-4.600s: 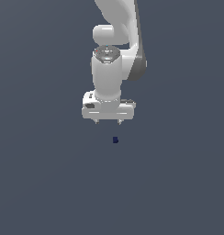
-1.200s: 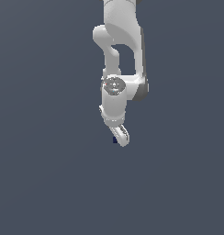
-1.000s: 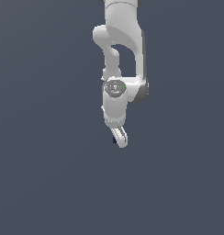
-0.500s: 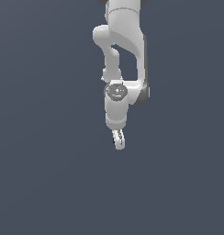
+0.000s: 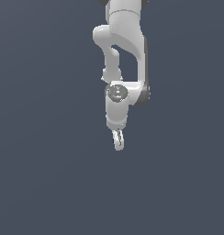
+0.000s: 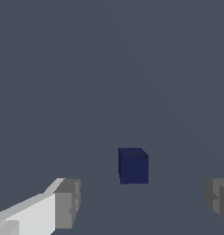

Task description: Pick up the object and move it to a goal position.

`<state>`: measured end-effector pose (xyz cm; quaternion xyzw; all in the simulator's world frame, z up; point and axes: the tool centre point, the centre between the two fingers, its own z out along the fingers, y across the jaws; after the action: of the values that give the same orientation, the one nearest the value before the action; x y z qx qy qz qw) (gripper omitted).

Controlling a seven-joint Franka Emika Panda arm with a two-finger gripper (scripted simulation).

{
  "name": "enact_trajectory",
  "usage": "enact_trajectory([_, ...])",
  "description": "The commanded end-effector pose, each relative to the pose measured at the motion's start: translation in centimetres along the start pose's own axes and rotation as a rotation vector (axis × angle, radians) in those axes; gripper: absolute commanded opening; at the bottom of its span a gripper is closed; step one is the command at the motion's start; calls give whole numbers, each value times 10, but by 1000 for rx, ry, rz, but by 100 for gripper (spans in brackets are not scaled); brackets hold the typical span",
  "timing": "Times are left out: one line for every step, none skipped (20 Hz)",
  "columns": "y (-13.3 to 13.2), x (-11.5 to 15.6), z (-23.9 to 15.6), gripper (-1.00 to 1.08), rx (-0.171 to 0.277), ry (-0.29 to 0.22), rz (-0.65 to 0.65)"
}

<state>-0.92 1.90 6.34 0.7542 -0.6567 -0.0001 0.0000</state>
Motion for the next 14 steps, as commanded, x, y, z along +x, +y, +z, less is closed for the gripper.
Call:
enact_trajectory([0,0,1,100,0,0,0])
enact_trajectory([0,0,3,100,0,0,0])
enact_trajectory([0,0,5,100,0,0,1])
enact_trajectory([0,0,8,100,0,0,1])
enact_trajectory([0,0,12,100,0,0,1])
enact_trajectory([1,0,16,100,0,0,2])
enact_trajectory([1,0,21,100,0,0,2])
enact_trajectory([1,0,26,100,0,0,3])
enact_trajectory([1,0,32,100,0,0,4])
enact_trajectory([1,0,36,100,0,0,4])
enact_trajectory([1,0,40,100,0,0,4])
enact_trajectory([1,0,44,100,0,0,5])
enact_trajectory([1,0,46,100,0,0,5])
enact_trajectory([1,0,48,100,0,0,5])
